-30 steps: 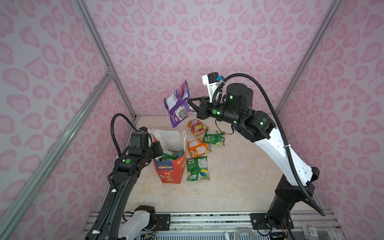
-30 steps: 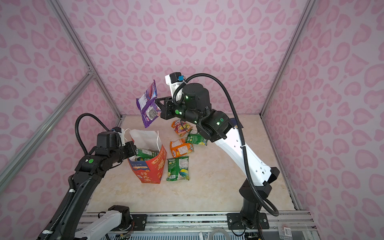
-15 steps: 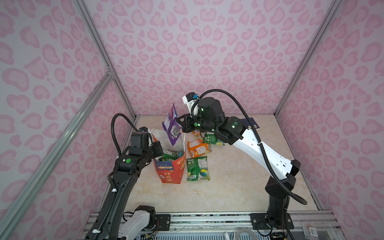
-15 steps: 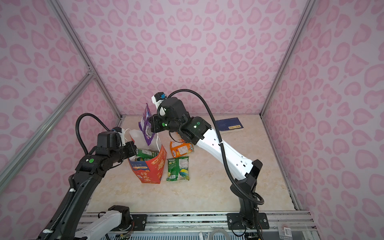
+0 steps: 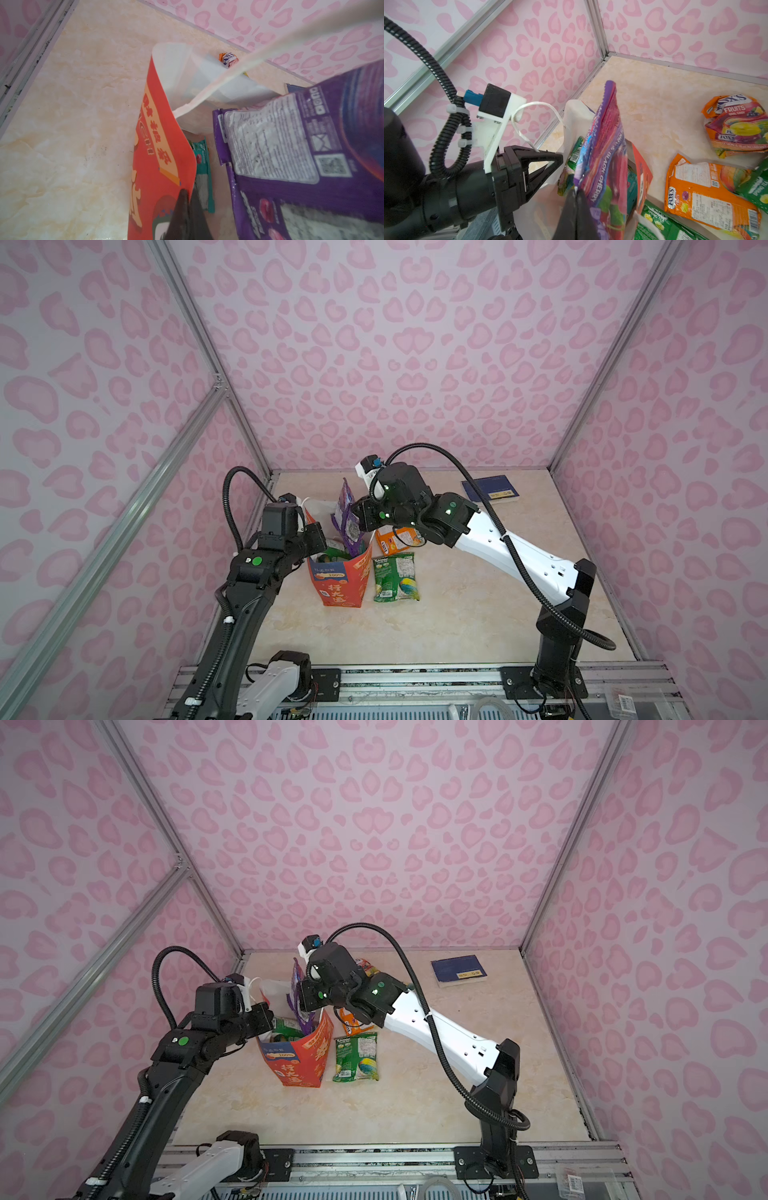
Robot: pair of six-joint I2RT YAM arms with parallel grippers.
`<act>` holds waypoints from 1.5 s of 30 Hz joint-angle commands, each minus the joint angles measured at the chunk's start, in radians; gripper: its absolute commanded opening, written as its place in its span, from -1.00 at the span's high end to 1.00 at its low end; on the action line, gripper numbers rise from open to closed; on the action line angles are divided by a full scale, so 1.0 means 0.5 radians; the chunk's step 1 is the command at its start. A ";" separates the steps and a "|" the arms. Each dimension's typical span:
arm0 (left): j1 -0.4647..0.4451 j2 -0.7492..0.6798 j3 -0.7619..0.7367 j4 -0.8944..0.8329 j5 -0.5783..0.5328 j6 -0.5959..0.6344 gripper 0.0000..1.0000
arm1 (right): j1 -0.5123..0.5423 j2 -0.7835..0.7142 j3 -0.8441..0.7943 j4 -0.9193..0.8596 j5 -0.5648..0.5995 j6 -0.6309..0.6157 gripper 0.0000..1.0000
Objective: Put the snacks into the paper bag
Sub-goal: 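Lower the purple packet into the bag and open the right gripper, then withdraw the right gripper from the bag toward the green packet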
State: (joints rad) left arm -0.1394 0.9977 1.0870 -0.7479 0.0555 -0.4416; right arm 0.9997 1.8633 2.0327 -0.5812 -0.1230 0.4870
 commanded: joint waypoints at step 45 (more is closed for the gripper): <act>0.002 0.022 -0.011 -0.007 0.016 0.028 0.94 | -0.120 -0.569 -0.136 -0.197 0.174 -0.433 -0.78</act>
State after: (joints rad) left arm -0.1394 1.0050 1.0870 -0.7464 0.0563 -0.4374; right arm 0.9707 1.6188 2.0239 -0.6910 -0.0673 0.2916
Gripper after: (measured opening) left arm 0.059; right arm 0.879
